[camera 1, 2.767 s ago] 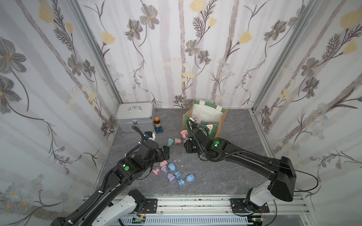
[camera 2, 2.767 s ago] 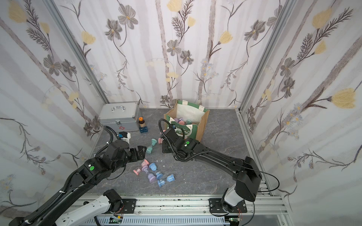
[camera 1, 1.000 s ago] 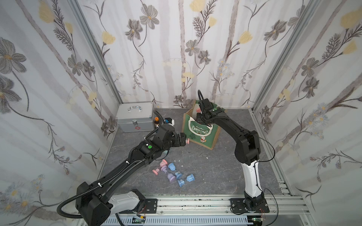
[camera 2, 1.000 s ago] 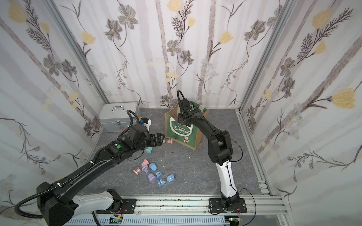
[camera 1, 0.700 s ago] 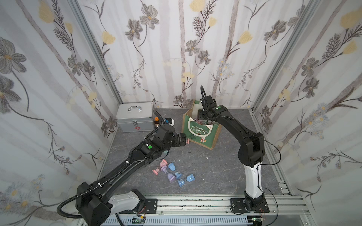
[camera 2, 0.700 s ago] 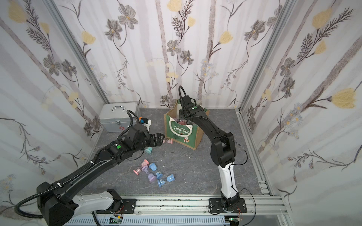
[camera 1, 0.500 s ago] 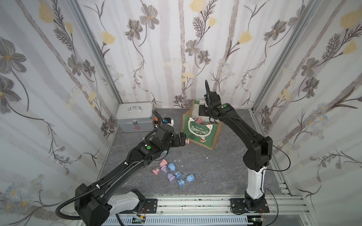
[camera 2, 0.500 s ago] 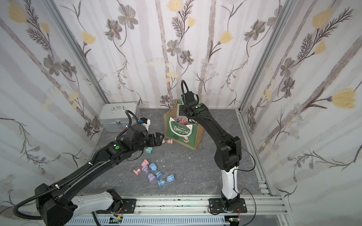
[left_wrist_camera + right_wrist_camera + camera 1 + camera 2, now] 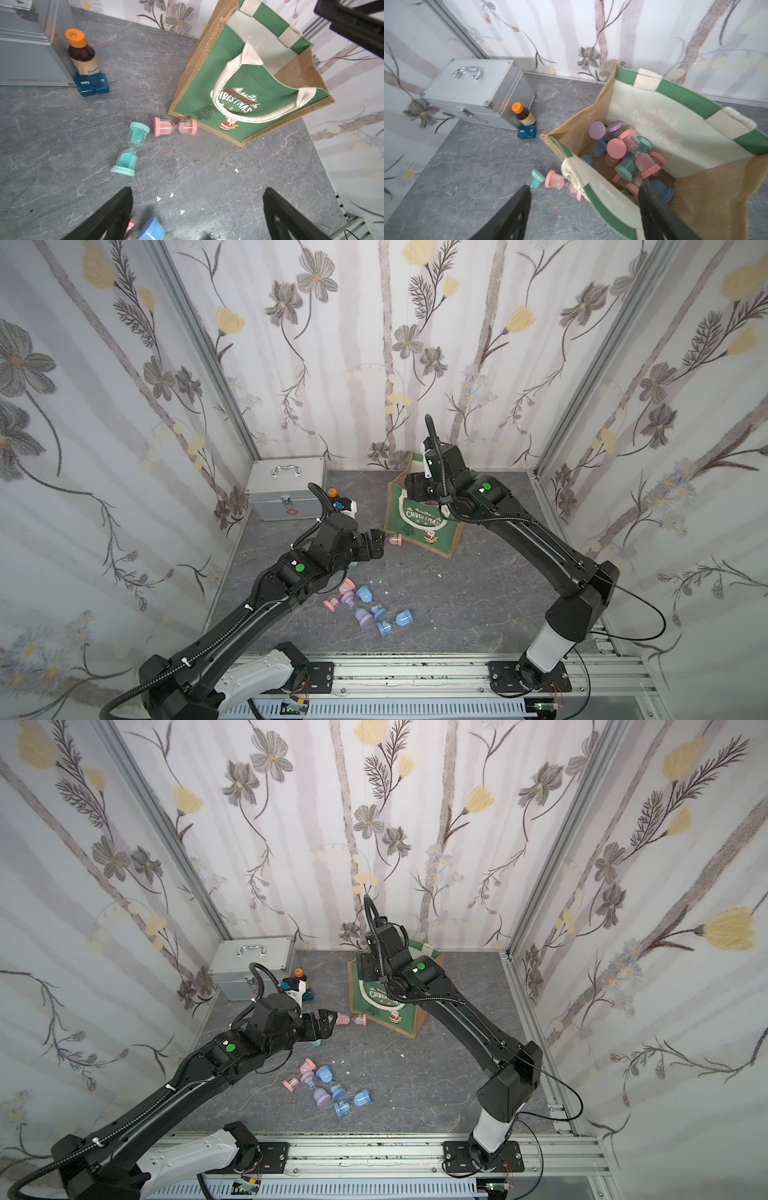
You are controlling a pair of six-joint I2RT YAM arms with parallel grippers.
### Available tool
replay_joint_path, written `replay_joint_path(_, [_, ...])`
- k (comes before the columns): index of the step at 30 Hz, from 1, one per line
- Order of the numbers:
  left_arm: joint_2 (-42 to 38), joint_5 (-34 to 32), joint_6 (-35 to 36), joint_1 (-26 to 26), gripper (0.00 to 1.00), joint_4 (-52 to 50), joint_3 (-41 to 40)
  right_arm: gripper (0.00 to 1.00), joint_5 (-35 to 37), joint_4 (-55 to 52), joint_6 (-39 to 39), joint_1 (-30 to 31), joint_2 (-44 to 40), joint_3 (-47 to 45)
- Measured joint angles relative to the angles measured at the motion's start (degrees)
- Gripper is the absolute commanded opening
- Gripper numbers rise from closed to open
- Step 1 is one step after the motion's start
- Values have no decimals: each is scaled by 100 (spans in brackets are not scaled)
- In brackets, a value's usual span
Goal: Put the hourglass into the canvas bag
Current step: Pick up the hourglass from the center of the board.
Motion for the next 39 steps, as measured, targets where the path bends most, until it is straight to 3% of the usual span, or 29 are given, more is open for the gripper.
replay_joint_path(6, [-439, -282, -50, 2, 100, -249, -289, 76, 7, 164, -214, 699, 79, -439])
replay_joint_path(11, [-706, -468, -142, 4, 100, -407, -505, 72, -240, 315, -610, 903, 605, -557])
replay_joint_path(27, [-1193, -824, -531, 4, 100, -656, -1152, 66, -315, 809, -1838, 603, 2229, 31])
replay_joint_path(39, [-1237, -1067, -680, 15, 100, -691, -1228, 64, -483, 929, -2208, 442, 3005, 321])
